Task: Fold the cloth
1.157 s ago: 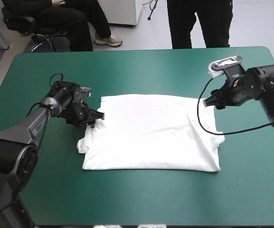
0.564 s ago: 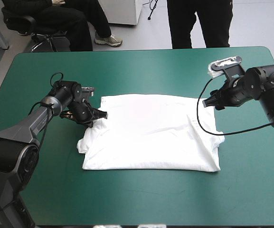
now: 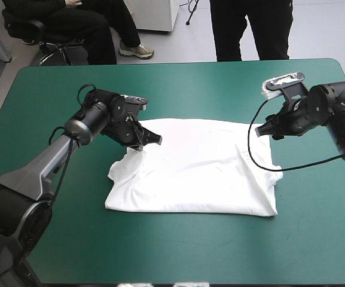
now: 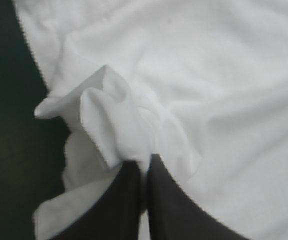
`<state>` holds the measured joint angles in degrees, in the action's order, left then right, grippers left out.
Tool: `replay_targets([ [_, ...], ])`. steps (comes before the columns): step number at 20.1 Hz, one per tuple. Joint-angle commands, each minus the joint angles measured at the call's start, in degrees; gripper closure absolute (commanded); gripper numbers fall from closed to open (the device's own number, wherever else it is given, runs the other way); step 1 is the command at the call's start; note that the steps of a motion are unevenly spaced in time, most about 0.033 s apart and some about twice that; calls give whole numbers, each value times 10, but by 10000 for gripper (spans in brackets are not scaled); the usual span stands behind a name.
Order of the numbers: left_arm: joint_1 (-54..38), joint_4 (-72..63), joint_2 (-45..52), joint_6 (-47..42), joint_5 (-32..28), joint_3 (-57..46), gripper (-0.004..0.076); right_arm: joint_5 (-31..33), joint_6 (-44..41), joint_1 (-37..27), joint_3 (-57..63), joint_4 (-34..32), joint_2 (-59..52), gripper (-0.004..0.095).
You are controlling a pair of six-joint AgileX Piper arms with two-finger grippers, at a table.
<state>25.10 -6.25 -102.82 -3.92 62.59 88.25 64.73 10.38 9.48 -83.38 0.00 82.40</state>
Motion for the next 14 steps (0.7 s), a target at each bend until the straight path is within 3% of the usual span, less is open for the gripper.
replay_targets([
  [1,29,-11,4,-8,-28,13,741,-15,6,-2,-18,0,-21,378],
  [10,41,-8,-72,7,-31,13,735,-10,13,-2,-18,0,-21,378],
  [13,41,-11,-56,24,-15,14,628,0,13,-2,-18,0,-21,378],
  [14,41,-12,-44,30,-4,20,542,12,13,-2,-18,-5,-21,378],
])
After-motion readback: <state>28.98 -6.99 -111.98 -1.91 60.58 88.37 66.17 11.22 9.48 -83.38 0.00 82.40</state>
